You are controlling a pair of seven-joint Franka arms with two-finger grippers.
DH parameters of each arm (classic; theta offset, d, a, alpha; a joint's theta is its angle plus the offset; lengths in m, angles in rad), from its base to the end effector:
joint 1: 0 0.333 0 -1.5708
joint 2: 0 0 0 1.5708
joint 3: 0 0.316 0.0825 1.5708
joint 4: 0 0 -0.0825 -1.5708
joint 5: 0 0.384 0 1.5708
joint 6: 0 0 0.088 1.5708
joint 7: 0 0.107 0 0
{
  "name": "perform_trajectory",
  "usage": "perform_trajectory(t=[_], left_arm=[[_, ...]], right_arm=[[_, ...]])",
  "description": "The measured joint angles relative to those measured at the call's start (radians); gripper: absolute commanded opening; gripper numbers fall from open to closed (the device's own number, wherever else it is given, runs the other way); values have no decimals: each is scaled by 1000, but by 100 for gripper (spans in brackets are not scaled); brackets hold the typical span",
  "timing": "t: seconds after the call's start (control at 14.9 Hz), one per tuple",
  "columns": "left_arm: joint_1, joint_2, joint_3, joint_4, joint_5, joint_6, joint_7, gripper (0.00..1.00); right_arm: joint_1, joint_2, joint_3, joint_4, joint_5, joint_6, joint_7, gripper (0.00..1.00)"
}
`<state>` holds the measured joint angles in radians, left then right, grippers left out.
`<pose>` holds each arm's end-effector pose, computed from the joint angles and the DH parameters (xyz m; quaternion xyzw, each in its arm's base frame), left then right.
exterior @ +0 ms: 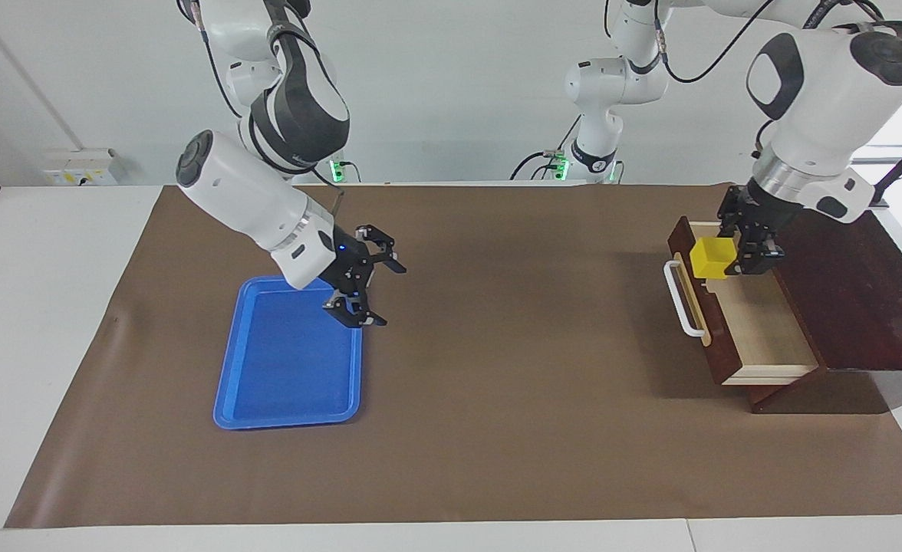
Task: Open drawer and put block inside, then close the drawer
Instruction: 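Lower the block into the drawer with the left gripper while the right gripper withdraws, then release the block and push the drawer shut with the left gripper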
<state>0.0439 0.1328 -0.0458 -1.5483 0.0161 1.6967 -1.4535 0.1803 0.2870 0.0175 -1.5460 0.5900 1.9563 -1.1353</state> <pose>0.6040 0.0021 0.5695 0.7484 0.6632 0.0092 0.0015 0.6443 0.1652 0.5085 -0.8075 -0.5169 -0.1781 0.2214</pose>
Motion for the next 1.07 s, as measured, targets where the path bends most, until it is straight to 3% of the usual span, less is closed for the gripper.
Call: perform_trajectory(t=[0.2, 0.47, 0.54, 0.6, 0.67, 0.74, 0.94, 1.07], left_arm=[[83, -31, 0, -158, -7, 160, 83, 0], [100, -46, -3, -319, -7, 299, 116, 0], [103, -47, -3, -333, -7, 310, 128, 15], [104, -49, -3, -342, -7, 315, 144, 47], [105, -52, -3, -355, -7, 321, 165, 89], [105, -56, -3, -371, -7, 333, 184, 100], [105, -63, -4, -390, -7, 356, 195, 100], [105, -65, -7, -350, -9, 326, 159, 100]], right_arm=[[-74, -38, -2, 1, -116, -53, 41, 100], [-153, -87, -2, 2, -237, -83, 136, 100], [-169, -102, -2, 2, -272, -101, 181, 100], [-180, -120, -3, 3, -313, -124, 243, 100], [-184, -140, -2, 4, -356, -153, 320, 100], [-185, -163, -2, 5, -397, -186, 408, 100], [-184, -230, 3, 6, -493, -318, 645, 100], [-184, -268, 3, 6, -540, -405, 768, 100]])
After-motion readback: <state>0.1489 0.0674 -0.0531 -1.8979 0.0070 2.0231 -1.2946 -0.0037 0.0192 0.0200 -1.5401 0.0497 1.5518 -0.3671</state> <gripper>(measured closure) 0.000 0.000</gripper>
